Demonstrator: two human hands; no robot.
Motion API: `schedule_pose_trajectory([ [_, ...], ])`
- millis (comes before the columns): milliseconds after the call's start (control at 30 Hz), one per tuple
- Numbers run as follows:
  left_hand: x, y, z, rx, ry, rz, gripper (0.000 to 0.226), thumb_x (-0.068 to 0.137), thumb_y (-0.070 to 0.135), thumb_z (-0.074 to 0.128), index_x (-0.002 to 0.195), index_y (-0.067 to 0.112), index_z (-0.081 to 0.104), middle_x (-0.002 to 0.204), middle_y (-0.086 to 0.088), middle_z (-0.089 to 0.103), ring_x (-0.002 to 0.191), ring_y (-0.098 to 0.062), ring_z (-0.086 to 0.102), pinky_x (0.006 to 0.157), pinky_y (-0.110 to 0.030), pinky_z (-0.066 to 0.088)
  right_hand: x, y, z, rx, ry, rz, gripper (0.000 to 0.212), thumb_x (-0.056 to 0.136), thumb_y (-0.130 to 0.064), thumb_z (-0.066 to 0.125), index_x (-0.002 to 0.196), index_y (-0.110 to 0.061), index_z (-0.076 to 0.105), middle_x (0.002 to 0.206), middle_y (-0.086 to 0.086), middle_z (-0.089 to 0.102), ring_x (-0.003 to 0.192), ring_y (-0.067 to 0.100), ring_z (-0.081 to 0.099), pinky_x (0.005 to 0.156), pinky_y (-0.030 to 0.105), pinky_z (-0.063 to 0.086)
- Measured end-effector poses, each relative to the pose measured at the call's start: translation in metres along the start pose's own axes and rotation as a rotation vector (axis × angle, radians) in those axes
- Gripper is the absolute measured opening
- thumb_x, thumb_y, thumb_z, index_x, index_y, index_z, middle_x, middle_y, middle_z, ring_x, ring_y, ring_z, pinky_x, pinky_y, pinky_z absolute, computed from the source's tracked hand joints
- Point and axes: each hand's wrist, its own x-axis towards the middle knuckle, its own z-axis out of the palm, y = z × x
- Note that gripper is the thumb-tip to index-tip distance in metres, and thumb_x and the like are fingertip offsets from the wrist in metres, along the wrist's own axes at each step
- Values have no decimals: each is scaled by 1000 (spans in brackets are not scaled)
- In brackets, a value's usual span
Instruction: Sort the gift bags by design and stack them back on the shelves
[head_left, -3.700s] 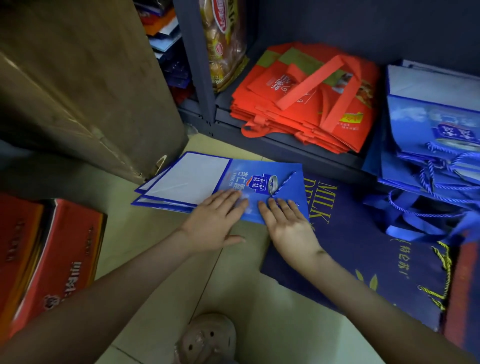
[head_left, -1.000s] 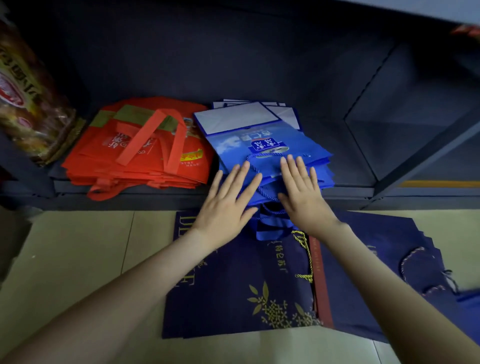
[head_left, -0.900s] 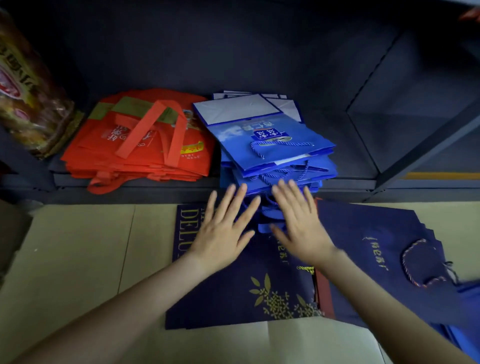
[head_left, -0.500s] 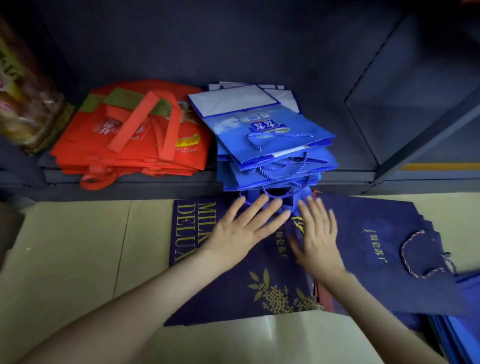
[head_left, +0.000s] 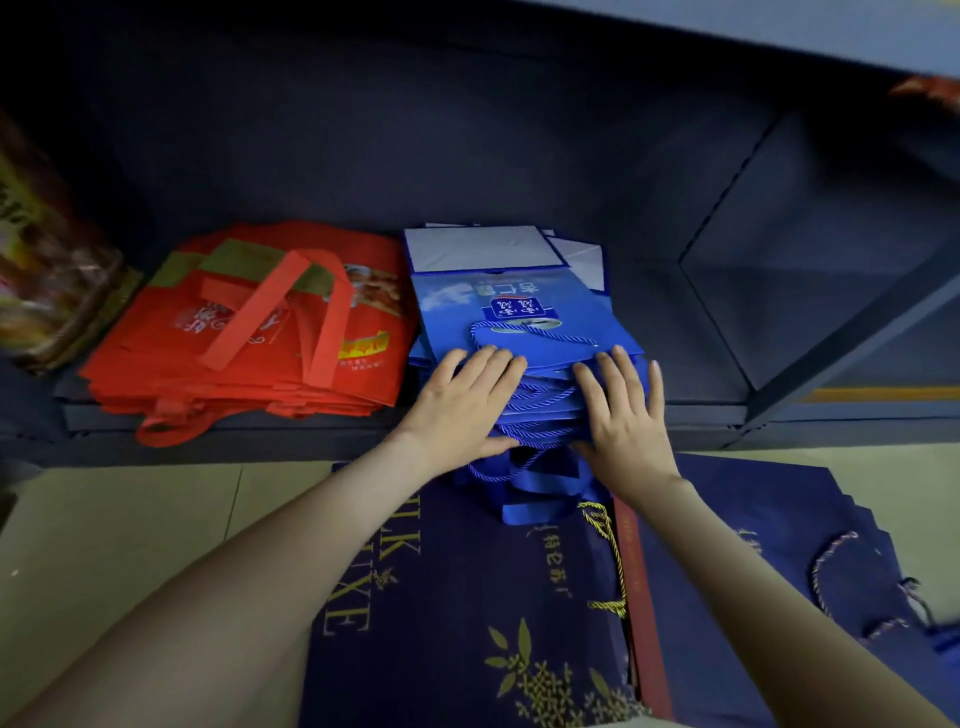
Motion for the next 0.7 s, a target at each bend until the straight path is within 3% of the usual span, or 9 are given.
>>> schedule_pose_trajectory([
  [133, 2, -9, 9, -49, 44, 77, 91, 66, 72, 61, 128, 6, 51, 122, -7, 57, 113, -23, 52, 97, -39, 28, 3, 1, 2, 5, 26, -17, 126, 42, -35, 94, 144, -6, 26, 126, 17, 43, 135, 36, 28, 109, 59, 17],
  [233, -1, -9, 18, -25, 10, 53, 93, 71, 75, 52, 133, 6, 44, 128, -7, 55, 119, -23, 49, 100, -40, 27, 4, -1, 4, -14, -45, -15, 124, 43, -33, 93, 145, -7, 27, 137, 19, 37, 138, 39, 22, 109, 60, 15],
  [333, -4, -6, 20, -13, -12, 12, 88, 80, 73, 33, 139, 8, 36, 136, -7, 51, 127, -23, 45, 103, -41, 26, 5, -6, 3, 16, -137, 6, 126, 39, -29, 94, 144, -7, 27, 146, 23, 37, 138, 40, 29, 106, 62, 23],
  [400, 1, -7, 16, -44, 31, 1, 76, 87, 65, 29, 137, 10, 46, 135, -10, 54, 125, -25, 49, 102, -42, 27, 4, -3, -1, 99, -172, 19, 129, 38, -32, 94, 144, -9, 24, 148, 22, 36, 138, 40, 30, 105, 63, 26],
  [533, 10, -13, 4, -59, 62, -7, 60, 92, 56, 32, 131, 15, 55, 131, -13, 56, 123, -29, 52, 102, -44, 28, 8, 2, -13, 293, -194, 51, 120, 59, -49, 84, 150, -22, 10, 156, 11, 22, 145, 30, 13, 112, 56, 7],
  [700, -6, -11, -12, -46, 58, -137, 57, 95, 46, 35, 145, 17, 37, 151, -14, 34, 139, -28, 32, 109, -50, 20, -5, -17, -32, 189, -62, 7, 107, 74, -52, 71, 153, -15, 9, 157, 13, 21, 145, 32, 11, 113, 56, 4],
])
